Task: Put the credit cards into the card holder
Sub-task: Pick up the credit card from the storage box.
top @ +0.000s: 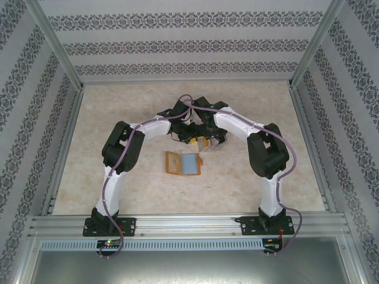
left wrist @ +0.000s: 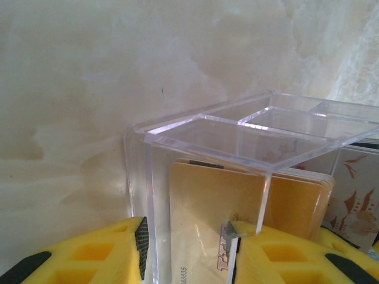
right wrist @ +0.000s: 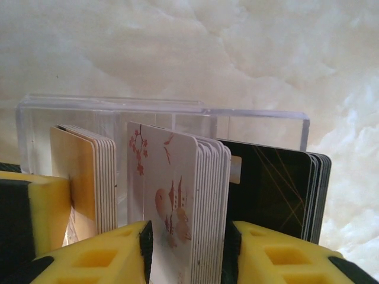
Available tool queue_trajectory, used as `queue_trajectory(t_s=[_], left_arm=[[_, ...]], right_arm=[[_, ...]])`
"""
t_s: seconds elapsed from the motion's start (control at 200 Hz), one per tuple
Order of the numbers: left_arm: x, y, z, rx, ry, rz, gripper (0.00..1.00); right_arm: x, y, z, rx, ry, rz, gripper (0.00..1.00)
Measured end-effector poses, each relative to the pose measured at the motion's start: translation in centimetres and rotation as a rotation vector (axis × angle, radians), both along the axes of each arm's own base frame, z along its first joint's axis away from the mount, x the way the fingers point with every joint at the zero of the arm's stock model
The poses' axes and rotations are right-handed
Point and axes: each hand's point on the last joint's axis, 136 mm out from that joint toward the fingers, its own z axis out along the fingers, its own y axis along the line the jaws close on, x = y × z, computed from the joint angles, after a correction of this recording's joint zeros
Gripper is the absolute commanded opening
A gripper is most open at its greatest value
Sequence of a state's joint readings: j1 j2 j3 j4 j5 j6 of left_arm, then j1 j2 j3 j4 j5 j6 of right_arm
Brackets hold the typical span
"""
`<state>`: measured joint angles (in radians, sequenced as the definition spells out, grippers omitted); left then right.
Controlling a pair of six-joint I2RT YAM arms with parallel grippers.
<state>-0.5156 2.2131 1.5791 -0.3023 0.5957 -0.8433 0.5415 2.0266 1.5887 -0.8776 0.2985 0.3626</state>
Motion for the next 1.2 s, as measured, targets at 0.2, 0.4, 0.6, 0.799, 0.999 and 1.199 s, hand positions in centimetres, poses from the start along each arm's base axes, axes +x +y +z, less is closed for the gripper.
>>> queue_trajectory(t_s=[0.2, 0.4, 0.6, 0.799, 0.999, 1.199], left_arm=[[0.0, 0.0, 0.0, -0.001, 0.0, 0.0, 0.4], [0.0, 0.0, 0.0, -0.001, -0.002, 0.001, 0.4], [0.0, 0.0, 0.0, -0.002, -0.004, 0.0, 0.4], [0.0, 0.0, 0.0, -0.002, -0.004, 0.0, 0.4], [0.0, 0.0, 0.0, -0.004, -0.008, 0.001, 0.4], [0.0, 0.0, 0.0, -0.004, -0.009, 0.001, 0.4]], right_arm=[[0.3, -0.6, 0.5, -0.063, -0.038, 0.001, 0.41], [0.6, -0.9, 1.7, -0.087, -0.079, 0.001, 0.37], [0.7, -1.1, 2.5, -0.096, -0.1, 0.006, 0.26], [0.6, -0.8, 2.2, -0.075, -0.085, 0.017, 0.16], [0.5, -0.2, 1.8, -0.031, -0.072, 0.02, 0.09], [0.2, -0.1, 2.0, 0.012, -0.07, 0.01, 0.02]])
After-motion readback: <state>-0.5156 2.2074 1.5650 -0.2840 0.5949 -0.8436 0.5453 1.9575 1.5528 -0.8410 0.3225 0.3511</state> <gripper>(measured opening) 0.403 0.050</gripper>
